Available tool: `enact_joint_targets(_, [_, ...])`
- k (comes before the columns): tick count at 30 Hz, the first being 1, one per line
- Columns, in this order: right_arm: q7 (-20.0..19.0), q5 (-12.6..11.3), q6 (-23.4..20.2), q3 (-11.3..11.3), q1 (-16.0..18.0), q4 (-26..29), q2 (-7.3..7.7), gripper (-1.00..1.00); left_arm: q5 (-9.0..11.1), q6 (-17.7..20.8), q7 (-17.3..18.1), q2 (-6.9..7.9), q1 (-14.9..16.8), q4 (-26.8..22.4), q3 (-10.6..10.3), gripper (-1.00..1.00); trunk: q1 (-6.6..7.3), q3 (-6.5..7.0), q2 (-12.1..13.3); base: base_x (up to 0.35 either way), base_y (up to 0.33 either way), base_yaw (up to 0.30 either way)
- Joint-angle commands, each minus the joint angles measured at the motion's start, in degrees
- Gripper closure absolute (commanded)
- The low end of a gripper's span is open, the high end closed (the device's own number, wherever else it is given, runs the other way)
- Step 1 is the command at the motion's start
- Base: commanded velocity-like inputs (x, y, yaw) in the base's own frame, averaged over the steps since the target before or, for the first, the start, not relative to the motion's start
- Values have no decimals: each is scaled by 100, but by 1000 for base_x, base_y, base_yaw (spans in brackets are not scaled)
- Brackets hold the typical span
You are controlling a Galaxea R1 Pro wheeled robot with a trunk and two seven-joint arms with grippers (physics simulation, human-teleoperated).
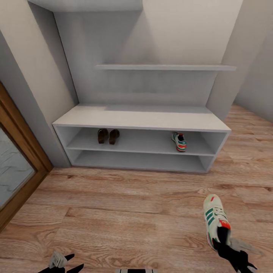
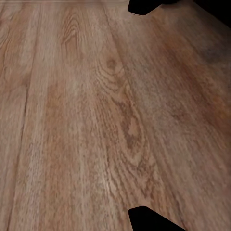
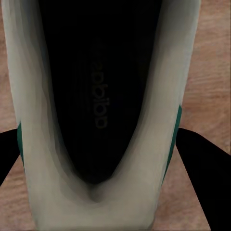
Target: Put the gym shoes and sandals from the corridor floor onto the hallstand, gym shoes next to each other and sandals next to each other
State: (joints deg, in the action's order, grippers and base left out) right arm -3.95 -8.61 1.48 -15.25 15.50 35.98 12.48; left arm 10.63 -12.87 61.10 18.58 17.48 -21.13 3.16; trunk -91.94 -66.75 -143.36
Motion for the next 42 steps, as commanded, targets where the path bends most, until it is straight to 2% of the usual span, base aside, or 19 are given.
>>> enact_joint_targets(1, [-4,-51,5,137,49,22,-128,100,-3,-34,41,1,1,6,11,-100,1,-5,-2,0,0,0])
enact_joint_targets(2, [37,-48,-10,270,95,52,-231,100,-6,-33,71,2,1,5,11,-100,1,-5,-2,0,0,0])
enact_joint_targets(3, [152,-43,-62,521,189,99,-429,100,-10,-33,155,7,1,5,10,-100,1,-5,-2,0,0,0])
enact_joint_targets(6, [391,-39,-240,879,356,139,-698,100,-13,-32,322,35,1,7,9,-100,1,-5,-2,0,0,0])
enact_joint_targets(7, [576,-38,-435,1108,494,155,-862,100,-14,-32,436,74,1,8,9,-100,1,-5,-2,0,0,0])
enact_joint_targets(9, [767,-40,-670,1324,650,164,-1016,100,-15,-32,533,111,1,8,9,-100,1,-5,-2,0,0,0])
enact_joint_targets(10, [947,-45,-919,1519,815,171,-1156,100,-16,-31,605,138,1,9,9,-100,1,-5,-2,0,0,0])
enact_joint_targets(12, [1094,-48,-1158,1682,982,173,-1285,100,-16,-31,652,160,1,11,9,-100,1,-5,-2,0,0,0])
enact_joint_targets(13, [1198,-50,-1373,1808,1139,174,-1409,100,-16,-31,683,174,1,11,9,-100,1,-5,-2,0,0,0])
enact_joint_targets(16, [1291,-51,-1632,1923,1351,174,-1577,100,-16,-33,710,186,-2,12,7,-100,1,-5,-2,0,0,0])
enact_joint_targets(17, [1343,-49,-1837,1982,1551,173,-1732,100,-20,-36,727,192,-5,12,2,-100,1,-5,-2,0,0,0])
enact_joint_targets(20, [1582,-40,-2400,2032,2121,169,-2003,100,-24,-39,741,198,-7,13,-8,-100,1,-5,-2,0,0,0])
enact_joint_targets(22, [1776,-47,-2731,2037,2397,166,-2065,100,-25,-40,743,197,-7,13,-15,-100,1,-5,-2,0,0,0])
enact_joint_targets(23, [2150,-68,-3261,2042,2870,177,-2117,100,-25,-40,743,197,-8,13,-28,-100,1,-5,-2,0,0,0])
enact_joint_targets(25, [2250,-74,-3384,2043,3066,184,-2126,100,-25,-40,744,198,-8,13,-31,-100,1,-5,-2,0,0,0])
enact_joint_targets(26, [2374,-69,-3482,2043,3378,180,-2134,100,-25,-35,740,199,-8,13,-43,-100,1,-5,-2,0,0,0])
enact_joint_targets(28, [2843,-73,-3525,2043,3659,179,-2140,100,-25,-32,737,191,-8,13,-59,-100,1,-5,-2,0,0,0])
enact_joint_targets(35, [3023,-64,-3526,2036,3713,165,-2133,100,-30,-31,736,196,-8,19,-67,-100,1,-5,-2,0,0,0])
enact_joint_targets(42, [3320,-61,-3506,2030,3723,133,-2127,100,-230,-36,736,188,-8,14,-70,-100,1,-5,-2,0,0,0])
